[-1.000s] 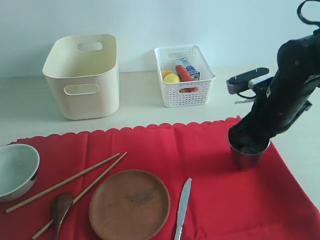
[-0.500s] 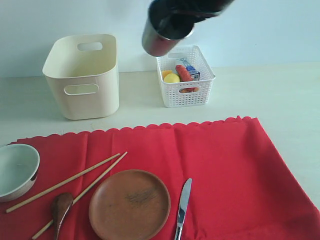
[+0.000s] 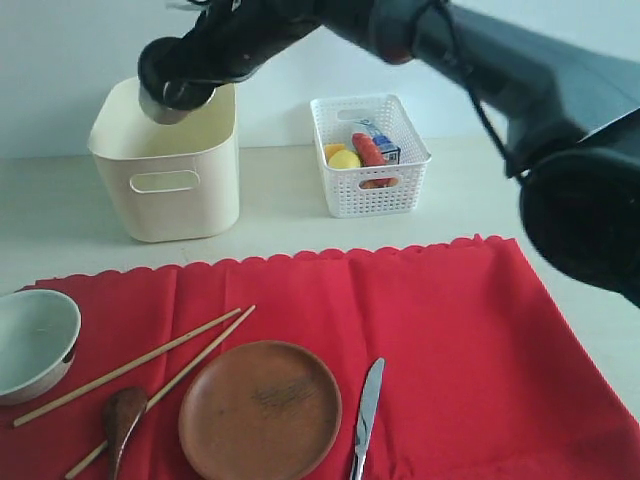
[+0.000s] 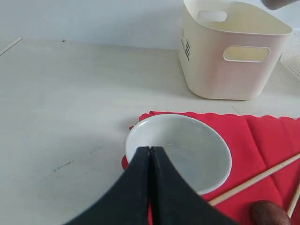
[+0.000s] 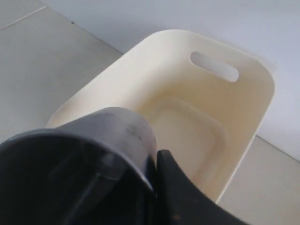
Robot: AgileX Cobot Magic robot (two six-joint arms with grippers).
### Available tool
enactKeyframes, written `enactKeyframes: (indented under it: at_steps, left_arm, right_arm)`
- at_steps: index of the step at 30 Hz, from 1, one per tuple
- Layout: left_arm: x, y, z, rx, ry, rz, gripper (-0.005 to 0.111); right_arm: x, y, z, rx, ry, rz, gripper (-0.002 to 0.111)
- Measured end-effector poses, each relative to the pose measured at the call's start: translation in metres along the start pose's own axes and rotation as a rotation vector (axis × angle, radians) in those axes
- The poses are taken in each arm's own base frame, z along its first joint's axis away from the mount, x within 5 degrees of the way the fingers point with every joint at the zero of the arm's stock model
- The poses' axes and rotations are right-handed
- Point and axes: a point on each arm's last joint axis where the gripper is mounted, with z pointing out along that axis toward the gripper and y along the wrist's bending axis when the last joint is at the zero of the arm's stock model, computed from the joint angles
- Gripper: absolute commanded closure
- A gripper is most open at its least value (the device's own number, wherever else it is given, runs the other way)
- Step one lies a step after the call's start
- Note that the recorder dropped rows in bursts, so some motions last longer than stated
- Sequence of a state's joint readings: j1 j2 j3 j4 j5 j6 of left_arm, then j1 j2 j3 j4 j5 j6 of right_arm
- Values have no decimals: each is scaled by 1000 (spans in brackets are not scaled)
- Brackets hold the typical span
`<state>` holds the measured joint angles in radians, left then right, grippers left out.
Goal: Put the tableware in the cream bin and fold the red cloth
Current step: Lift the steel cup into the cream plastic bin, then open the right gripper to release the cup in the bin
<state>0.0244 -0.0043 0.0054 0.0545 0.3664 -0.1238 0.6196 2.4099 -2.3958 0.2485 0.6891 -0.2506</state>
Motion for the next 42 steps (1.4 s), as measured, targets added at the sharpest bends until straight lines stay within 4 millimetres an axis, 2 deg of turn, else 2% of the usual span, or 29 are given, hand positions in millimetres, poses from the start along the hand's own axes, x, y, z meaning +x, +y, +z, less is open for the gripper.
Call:
enactKeyframes:
  at_steps: [4,8,14,27,34,42]
  left_arm:
    - [0,0,0,0,0,0,107]
    - [0,0,0,0,0,0,107]
    - [0,0,0,0,0,0,107]
    - [0,0,0,0,0,0,107]
    - [0,0,0,0,0,0,107]
    - [0,0,0,0,0,0,107]
  right_arm:
    - [8,5,34,65,-79,46,108]
    - [21,1,52,80,-95,95,108]
    - [38,-1,71,86,-93,132,108]
    - [56,-3,92,150,-113,88,107]
    - [56,-3,92,154,-112,81,83]
    - [56,-3,92,153,-119,83,45]
